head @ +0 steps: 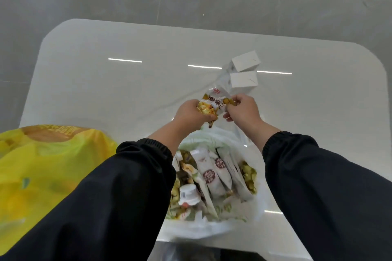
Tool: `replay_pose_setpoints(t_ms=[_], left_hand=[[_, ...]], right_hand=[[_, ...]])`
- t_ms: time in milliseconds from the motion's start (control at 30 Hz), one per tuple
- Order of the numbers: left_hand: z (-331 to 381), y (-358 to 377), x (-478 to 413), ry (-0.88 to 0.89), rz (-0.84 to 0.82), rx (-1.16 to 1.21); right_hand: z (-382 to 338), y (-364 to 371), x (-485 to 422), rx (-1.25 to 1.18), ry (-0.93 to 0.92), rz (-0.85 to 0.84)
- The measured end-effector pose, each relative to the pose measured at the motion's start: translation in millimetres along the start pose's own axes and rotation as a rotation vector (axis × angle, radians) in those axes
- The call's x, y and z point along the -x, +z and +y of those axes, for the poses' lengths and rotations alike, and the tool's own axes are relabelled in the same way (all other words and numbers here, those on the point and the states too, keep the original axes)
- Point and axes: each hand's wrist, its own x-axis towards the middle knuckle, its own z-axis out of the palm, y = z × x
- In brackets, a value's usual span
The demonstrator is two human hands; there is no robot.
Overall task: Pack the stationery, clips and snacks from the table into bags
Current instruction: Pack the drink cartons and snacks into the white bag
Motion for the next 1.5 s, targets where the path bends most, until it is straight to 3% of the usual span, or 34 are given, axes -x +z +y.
replay_pose_setpoints(t_ms=[267, 467, 567, 800, 1067, 1200, 1367, 1433, 1500], left_hand=[[-27, 101, 77, -0.091, 0.114, 0.194], [-55, 141, 108, -0.003, 0.226, 0.082], [-67, 148, 117, 0.057, 0.260, 0.041], [-82, 152, 129, 0.109, 0.356, -0.040], [-97, 136, 134, 0.099, 0.360, -0.073], [-105, 121, 141, 0.128, 0.402, -0.087], [-121, 98, 151, 0.096, 0.568, -0.177], [-130, 90, 155, 0.035, 0.600, -0.275], [-136, 84, 158, -0.005, 0.599, -0.372]], right_hand=[[98, -82, 57, 0.291, -0.022, 0.007], [166, -105, 81, 0.905, 0.024, 0.002], [184, -102, 91, 1.027, 0.034, 0.009], [207, -85, 93, 0.947, 0.176, -0.013], [218, -64, 90, 0.890, 0.047, 0.015], [192, -62, 87, 0.603, 0.025, 0.120], [127, -54, 91, 0.377, -0.261, 0.361], [107, -46, 98, 0.343, -0.404, 0.294], [94, -31, 108, 0.405, -0.511, 0.112]])
